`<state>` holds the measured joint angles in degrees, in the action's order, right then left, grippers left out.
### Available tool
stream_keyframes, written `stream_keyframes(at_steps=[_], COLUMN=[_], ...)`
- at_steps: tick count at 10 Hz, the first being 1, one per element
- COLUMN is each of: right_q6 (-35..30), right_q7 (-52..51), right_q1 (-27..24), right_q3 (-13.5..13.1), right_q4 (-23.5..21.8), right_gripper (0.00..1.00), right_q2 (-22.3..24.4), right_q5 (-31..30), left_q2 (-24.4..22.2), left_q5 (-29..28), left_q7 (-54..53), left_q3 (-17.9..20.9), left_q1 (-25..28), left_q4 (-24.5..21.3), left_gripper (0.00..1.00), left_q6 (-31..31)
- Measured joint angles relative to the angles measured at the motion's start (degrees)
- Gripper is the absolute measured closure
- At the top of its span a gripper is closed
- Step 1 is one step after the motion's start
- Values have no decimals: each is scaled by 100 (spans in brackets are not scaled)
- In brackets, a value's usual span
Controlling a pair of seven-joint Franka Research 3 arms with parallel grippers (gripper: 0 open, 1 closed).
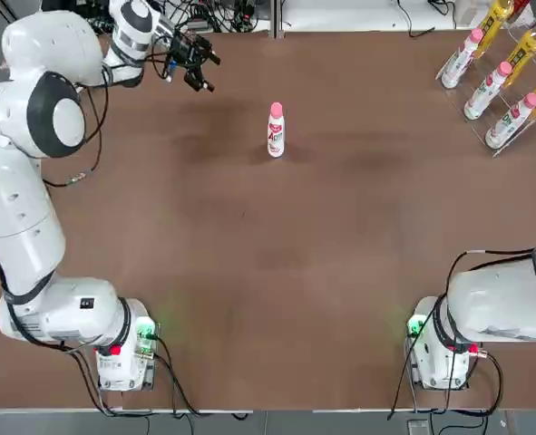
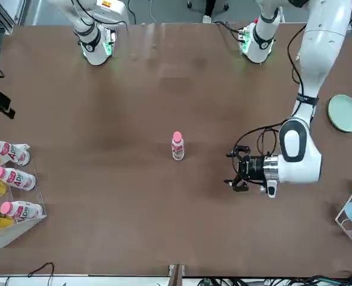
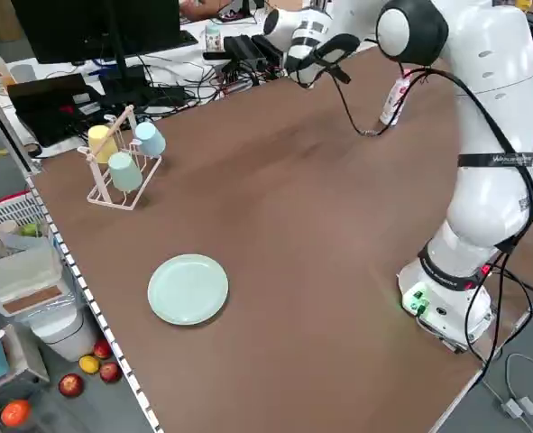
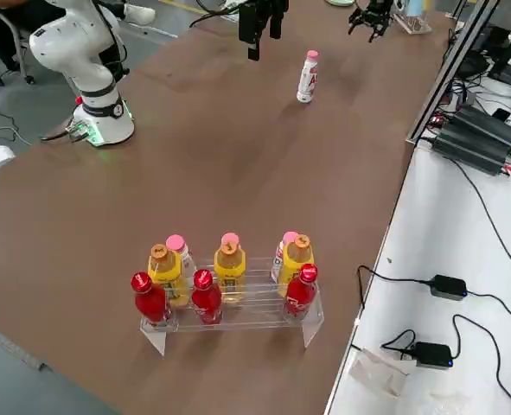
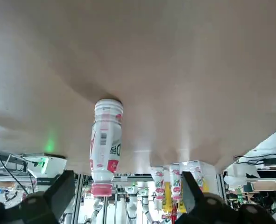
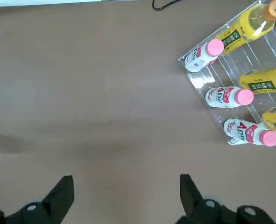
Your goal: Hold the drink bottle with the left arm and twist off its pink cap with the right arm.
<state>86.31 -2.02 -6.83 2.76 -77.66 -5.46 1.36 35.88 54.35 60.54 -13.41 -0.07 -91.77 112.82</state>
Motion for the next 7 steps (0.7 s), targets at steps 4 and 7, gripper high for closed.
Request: stream_keyframes(at_steps=[4,7], right_q6=[0,0], right_q7=[0,0], right_q1=[0,0], right_q3=[0,0], right_q4=[0,0], right_gripper=[0,0], right_q2=[0,0], right_q5=[0,0], left_q2=[223,500], left_q5=[217,340], left_q7=[-218,-397], left_q3=[-77,-81], left_q1=[-345,-619], left_q4=[-198,-199], left_gripper=[0,0], left_q6=[903,1202])
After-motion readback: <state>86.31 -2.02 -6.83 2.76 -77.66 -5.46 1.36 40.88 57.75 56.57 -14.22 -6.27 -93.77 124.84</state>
